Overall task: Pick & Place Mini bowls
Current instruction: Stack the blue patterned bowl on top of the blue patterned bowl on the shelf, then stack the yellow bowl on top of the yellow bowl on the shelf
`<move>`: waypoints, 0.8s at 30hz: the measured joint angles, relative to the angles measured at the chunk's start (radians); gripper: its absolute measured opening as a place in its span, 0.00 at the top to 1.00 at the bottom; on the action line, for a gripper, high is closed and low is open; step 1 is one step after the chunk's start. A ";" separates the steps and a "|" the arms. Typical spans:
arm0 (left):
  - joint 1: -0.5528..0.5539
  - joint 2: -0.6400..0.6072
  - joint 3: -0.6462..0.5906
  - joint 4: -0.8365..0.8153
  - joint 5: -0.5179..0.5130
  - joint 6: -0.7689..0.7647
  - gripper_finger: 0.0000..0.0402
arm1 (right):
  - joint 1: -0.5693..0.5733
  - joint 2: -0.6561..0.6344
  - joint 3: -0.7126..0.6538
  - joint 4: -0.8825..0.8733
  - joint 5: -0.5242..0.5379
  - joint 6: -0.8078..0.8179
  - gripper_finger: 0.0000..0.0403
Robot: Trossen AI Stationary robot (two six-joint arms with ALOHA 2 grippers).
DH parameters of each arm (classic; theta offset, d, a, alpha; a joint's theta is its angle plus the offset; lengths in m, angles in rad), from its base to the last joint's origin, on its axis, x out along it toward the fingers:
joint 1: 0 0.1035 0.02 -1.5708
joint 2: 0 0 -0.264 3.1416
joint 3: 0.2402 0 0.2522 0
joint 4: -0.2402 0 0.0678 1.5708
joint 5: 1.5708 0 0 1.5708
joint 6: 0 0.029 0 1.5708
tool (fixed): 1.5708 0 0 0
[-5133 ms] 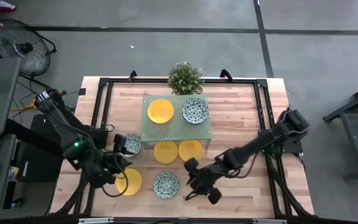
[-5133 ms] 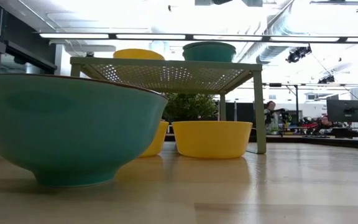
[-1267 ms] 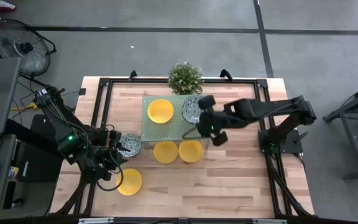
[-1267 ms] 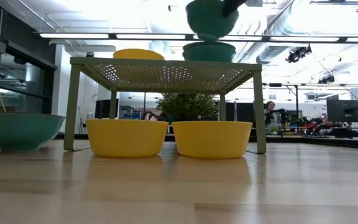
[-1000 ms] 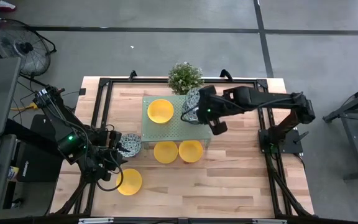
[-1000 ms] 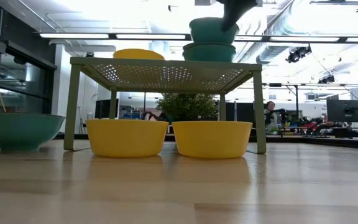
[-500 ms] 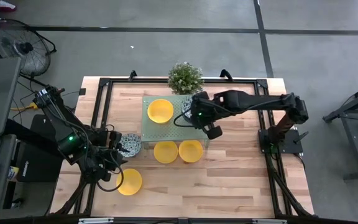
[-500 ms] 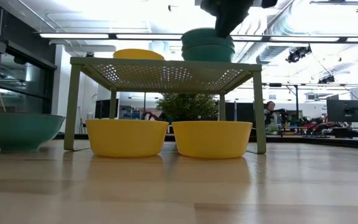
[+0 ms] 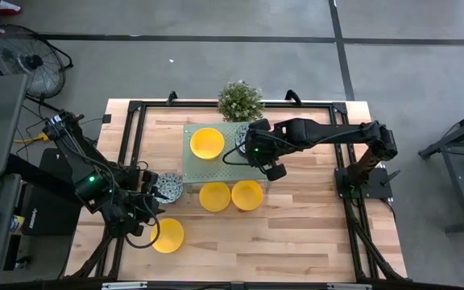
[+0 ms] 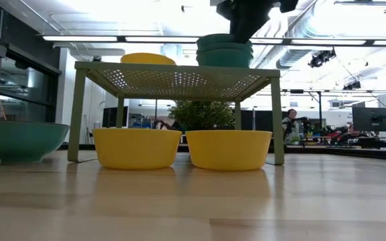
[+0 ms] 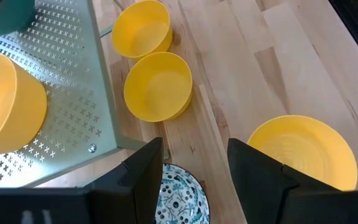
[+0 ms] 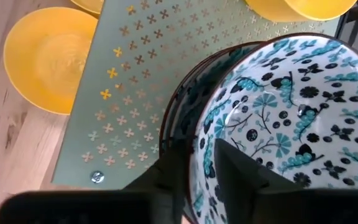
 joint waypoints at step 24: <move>0.000 0.000 0.000 0.000 0.000 0.003 0.57 | 0.005 -0.116 0.000 0.062 0.008 0.033 0.65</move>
